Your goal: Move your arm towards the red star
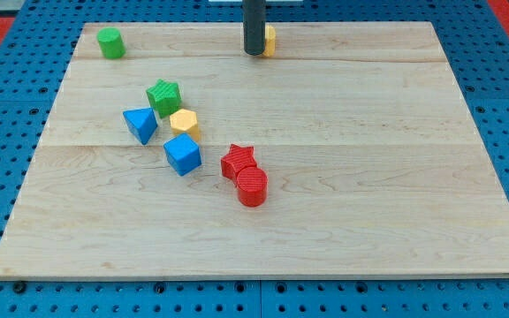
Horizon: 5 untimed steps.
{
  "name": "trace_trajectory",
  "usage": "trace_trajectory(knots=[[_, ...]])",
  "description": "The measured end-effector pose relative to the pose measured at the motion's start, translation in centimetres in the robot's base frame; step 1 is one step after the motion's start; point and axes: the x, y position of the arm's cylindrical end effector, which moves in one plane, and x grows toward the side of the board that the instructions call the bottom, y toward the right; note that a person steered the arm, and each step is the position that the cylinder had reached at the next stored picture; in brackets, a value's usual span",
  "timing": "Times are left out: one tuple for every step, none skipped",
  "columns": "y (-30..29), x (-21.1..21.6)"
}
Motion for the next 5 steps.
trace_trajectory(knots=[[-0.3, 0.5], [-1.2, 0.6], [-1.5, 1.1], [-1.8, 2.4], [-3.0, 5.0]])
